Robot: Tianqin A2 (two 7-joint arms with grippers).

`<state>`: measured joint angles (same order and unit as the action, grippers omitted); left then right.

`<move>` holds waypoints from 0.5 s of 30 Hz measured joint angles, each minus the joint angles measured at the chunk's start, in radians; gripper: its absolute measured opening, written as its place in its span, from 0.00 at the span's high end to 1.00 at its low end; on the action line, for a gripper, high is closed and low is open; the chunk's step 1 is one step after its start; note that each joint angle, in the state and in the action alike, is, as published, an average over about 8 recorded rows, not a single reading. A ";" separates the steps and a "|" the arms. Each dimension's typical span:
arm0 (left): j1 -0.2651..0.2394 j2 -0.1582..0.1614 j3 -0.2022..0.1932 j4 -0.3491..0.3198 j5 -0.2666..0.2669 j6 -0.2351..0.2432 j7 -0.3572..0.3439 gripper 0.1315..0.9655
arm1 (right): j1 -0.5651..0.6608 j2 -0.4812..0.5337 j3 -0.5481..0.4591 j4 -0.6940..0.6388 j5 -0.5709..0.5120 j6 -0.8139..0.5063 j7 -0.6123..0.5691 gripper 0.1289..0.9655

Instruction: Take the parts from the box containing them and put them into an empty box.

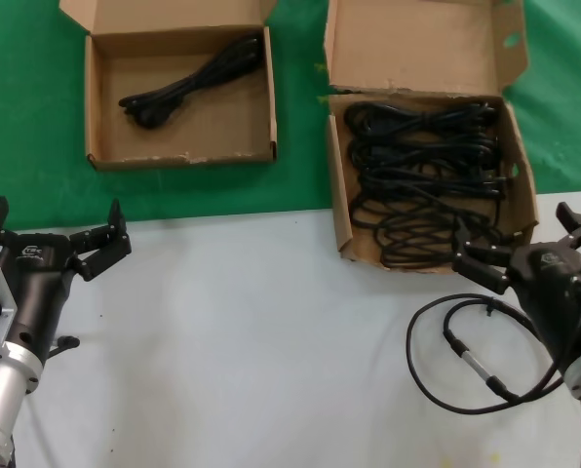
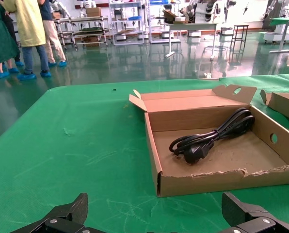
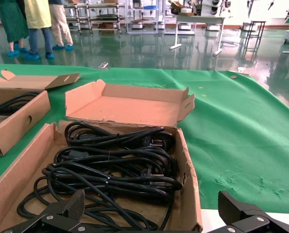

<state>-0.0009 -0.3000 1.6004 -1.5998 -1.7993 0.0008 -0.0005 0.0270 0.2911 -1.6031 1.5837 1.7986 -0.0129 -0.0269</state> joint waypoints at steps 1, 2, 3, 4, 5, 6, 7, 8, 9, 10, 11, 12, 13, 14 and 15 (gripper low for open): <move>0.000 0.000 0.000 0.000 0.000 0.000 0.000 0.00 | 0.000 0.000 0.000 0.000 0.000 0.000 0.000 0.00; 0.000 0.000 0.000 0.000 0.000 0.000 0.000 0.00 | 0.000 0.000 0.000 0.000 0.000 0.000 0.000 0.00; 0.000 0.000 0.000 0.000 0.000 0.000 0.000 0.00 | 0.000 0.000 0.000 0.000 0.000 0.000 0.000 0.00; 0.000 0.000 0.000 0.000 0.000 0.000 0.000 0.00 | 0.000 0.000 0.000 0.000 0.000 0.000 0.000 0.00; 0.000 0.000 0.000 0.000 0.000 0.000 0.000 0.00 | 0.000 0.000 0.000 0.000 0.000 0.000 0.000 0.00; 0.000 0.000 0.000 0.000 0.000 0.000 0.000 0.00 | 0.000 0.000 0.000 0.000 0.000 0.000 0.000 0.00; 0.000 0.000 0.000 0.000 0.000 0.000 0.000 0.00 | 0.000 0.000 0.000 0.000 0.000 0.000 0.000 0.00; 0.000 0.000 0.000 0.000 0.000 0.000 0.000 0.00 | 0.000 0.000 0.000 0.000 0.000 0.000 0.000 0.00; 0.000 0.000 0.000 0.000 0.000 0.000 0.000 0.00 | 0.000 0.000 0.000 0.000 0.000 0.000 0.000 0.00; 0.000 0.000 0.000 0.000 0.000 0.000 0.000 0.00 | 0.000 0.000 0.000 0.000 0.000 0.000 0.000 0.00; 0.000 0.000 0.000 0.000 0.000 0.000 0.000 0.00 | 0.000 0.000 0.000 0.000 0.000 0.000 0.000 0.00; 0.000 0.000 0.000 0.000 0.000 0.000 0.000 0.00 | 0.000 0.000 0.000 0.000 0.000 0.000 0.000 0.00; 0.000 0.000 0.000 0.000 0.000 0.000 0.000 0.00 | 0.000 0.000 0.000 0.000 0.000 0.000 0.000 0.00; 0.000 0.000 0.000 0.000 0.000 0.000 0.000 0.00 | 0.000 0.000 0.000 0.000 0.000 0.000 0.000 0.00; 0.000 0.000 0.000 0.000 0.000 0.000 0.000 0.00 | 0.000 0.000 0.000 0.000 0.000 0.000 0.000 0.00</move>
<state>-0.0009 -0.3000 1.6004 -1.5998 -1.7993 0.0008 -0.0005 0.0270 0.2911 -1.6031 1.5837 1.7986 -0.0129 -0.0269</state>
